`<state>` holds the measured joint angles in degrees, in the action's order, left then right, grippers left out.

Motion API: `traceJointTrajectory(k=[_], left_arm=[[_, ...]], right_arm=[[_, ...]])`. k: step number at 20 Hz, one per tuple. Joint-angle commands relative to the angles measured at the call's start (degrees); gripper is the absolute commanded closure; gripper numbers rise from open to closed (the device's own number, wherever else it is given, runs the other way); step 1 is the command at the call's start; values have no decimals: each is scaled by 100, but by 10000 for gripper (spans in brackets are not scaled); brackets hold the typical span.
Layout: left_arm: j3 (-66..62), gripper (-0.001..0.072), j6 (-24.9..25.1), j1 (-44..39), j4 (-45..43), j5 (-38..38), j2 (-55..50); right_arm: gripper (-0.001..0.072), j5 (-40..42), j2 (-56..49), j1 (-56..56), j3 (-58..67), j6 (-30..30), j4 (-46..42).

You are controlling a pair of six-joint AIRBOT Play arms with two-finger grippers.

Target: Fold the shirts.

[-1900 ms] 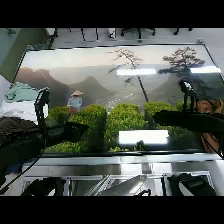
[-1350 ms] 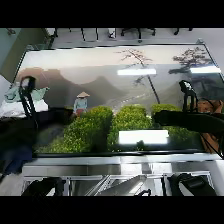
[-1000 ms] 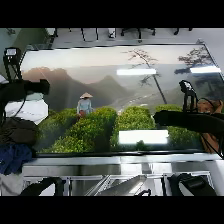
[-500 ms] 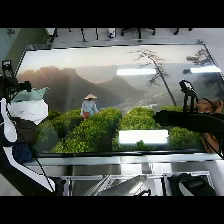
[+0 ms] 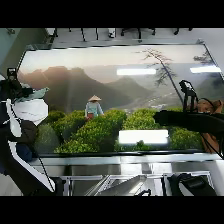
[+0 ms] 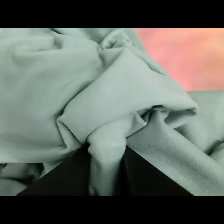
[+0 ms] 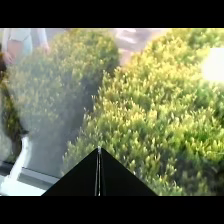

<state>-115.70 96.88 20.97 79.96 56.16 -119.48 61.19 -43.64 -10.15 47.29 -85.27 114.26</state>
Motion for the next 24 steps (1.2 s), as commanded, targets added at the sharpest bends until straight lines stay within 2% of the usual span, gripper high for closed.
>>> traceJointTrajectory(k=[1,4,7,11,14,15,16,17,19,22,23,24], left_arm=[[-39,682,-90,-348,796,74,837],[-44,682,31,-964,2205,151,2122],[-39,681,125,-1823,3104,570,3274],[216,681,-254,-3161,3209,1882,3908],[1274,681,-616,-4216,3211,1985,4030],[1731,681,-686,-4570,3211,1755,4024],[2267,681,-774,-4929,3213,1329,4004],[2778,681,-911,-5233,3217,839,3943],[3506,680,-1139,-5646,3226,142,3681],[3891,680,-1386,-5851,3403,-317,3178],[3823,668,-1386,-5842,3418,-308,3040],[3694,432,-1386,-5788,3410,-223,2938]], right_arm=[[690,-2,4,-4,-2,0,0],[690,-20,4,-4,-2,0,0],[690,-15,4,-4,-2,0,-2],[690,-37,4,0,0,0,-26],[681,-17,4,7,0,0,-24],[654,-13,4,7,0,0,-20],[454,2,4,7,0,0,-22],[305,26,4,7,0,2,-20],[321,107,4,7,2,4,-17],[319,662,2,9,11,0,-17],[318,855,4,9,11,-2,-20],[315,1062,4,9,11,-35,-17]])
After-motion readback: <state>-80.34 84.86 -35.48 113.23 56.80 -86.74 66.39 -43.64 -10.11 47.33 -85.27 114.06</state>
